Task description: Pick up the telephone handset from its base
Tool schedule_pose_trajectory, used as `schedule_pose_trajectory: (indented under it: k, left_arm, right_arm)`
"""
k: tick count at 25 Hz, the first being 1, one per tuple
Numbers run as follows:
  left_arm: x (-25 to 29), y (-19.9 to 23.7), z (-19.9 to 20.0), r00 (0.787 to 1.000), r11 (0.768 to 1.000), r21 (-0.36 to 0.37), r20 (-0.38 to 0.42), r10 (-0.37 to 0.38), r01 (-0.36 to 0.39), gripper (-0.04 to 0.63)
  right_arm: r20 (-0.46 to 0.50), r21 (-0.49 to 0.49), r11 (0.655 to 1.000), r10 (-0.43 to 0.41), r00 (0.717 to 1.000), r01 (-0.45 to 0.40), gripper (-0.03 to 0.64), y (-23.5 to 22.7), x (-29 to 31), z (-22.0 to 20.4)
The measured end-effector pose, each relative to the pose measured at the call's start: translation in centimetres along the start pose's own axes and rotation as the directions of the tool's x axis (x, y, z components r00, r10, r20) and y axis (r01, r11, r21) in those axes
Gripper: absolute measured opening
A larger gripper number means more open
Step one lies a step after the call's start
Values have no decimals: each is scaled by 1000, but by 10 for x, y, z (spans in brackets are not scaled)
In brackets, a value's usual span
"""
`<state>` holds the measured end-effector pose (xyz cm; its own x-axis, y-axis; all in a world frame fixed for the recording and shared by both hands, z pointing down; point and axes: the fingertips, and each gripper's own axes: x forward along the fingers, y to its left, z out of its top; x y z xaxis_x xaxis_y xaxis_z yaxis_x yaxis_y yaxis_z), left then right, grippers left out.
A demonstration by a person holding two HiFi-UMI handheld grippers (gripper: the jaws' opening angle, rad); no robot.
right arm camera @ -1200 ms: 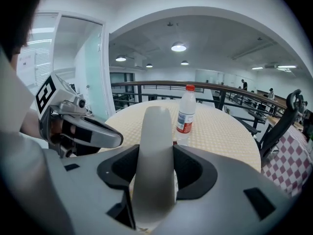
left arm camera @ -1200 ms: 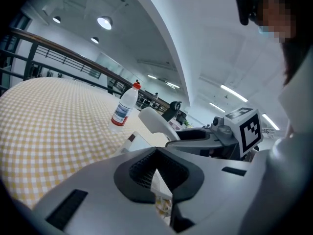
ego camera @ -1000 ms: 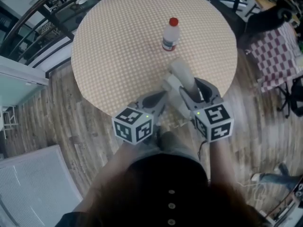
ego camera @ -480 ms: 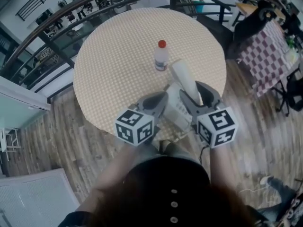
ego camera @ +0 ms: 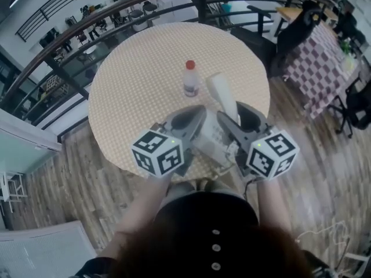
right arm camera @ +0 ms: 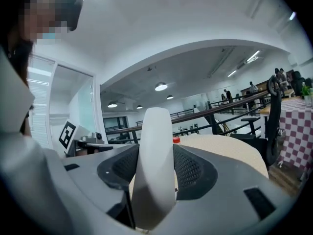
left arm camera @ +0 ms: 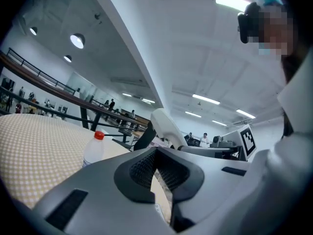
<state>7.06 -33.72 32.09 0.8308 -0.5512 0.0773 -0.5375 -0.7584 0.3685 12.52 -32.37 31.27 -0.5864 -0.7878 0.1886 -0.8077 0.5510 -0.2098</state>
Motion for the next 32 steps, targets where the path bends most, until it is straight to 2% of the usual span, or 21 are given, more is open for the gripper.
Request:
schedule_pose_trajectory:
  k: [9, 20, 25, 32]
  left_arm:
    - [-2, -4, -4, 1000, 999, -36, 15, -4, 4, 8]
    - [-5, -1, -27, 1000, 995, -97, -31, -6, 3, 8]
    - [-5, 0, -26, 1000, 995, -100, -27, -5, 3, 8]
    - [-4, 1, -32, 999, 994, -106, -38, -3, -1, 8]
  right_arm:
    - [110, 104, 993, 37, 993, -49, 221, 5, -18, 6]
    - [128, 316, 946, 24, 992, -64, 221, -15, -23, -7]
    - [138, 333, 942, 3, 990, -49, 221, -18, -24, -7]
    - [124, 347, 933, 55, 991, -95, 221, -15, -20, -12]
